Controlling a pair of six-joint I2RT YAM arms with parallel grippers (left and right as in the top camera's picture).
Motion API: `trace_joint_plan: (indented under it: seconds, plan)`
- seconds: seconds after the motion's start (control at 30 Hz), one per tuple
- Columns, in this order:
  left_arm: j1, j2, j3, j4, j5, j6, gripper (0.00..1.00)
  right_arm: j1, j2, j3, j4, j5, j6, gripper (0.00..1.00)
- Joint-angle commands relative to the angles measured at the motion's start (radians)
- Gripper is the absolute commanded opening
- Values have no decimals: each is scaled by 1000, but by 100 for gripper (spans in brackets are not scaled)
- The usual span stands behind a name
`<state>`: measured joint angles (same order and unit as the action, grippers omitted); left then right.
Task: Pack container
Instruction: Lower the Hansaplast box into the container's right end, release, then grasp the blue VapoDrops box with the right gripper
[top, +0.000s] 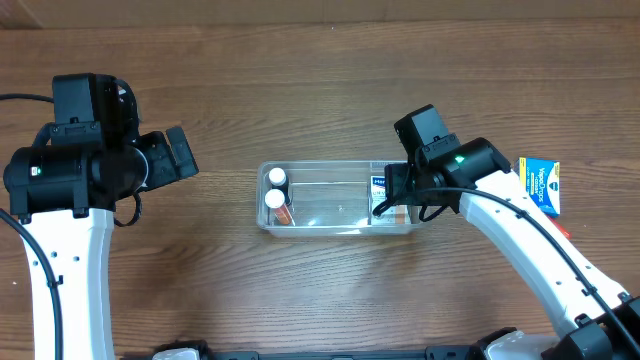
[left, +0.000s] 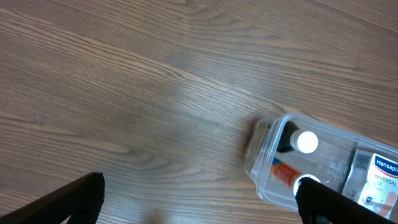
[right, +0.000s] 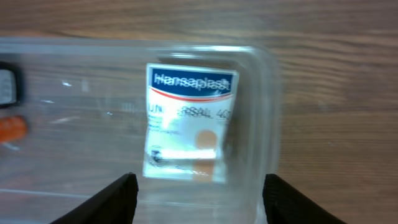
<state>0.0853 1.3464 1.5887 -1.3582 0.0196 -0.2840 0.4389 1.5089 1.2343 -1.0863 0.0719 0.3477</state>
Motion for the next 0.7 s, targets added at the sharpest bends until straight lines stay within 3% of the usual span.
trace_joint_plan:
  seconds: [0.0, 0.17, 0.23, 0.3, 0.47, 0.67]
  plan:
    - [3, 6, -5, 0, 6, 19, 100, -54, -84, 161, -37, 123, 74, 68]
    - [3, 6, -5, -2, 6, 19, 100, -497, -192, 208, -51, 107, 41, 88]
    - [3, 6, -5, -2, 7, 19, 100, -687, -128, 205, -29, 30, -99, 95]
    - [3, 6, -5, -2, 7, 19, 100, -753, -44, 205, -12, -24, -235, 100]
    - [3, 6, -5, -10, -1, 38, 100, -806, 204, 205, 9, -22, -336, 100]
    - [3, 6, -5, 3, -1, 38, 100, -815, 320, 205, 50, -22, -587, 100]
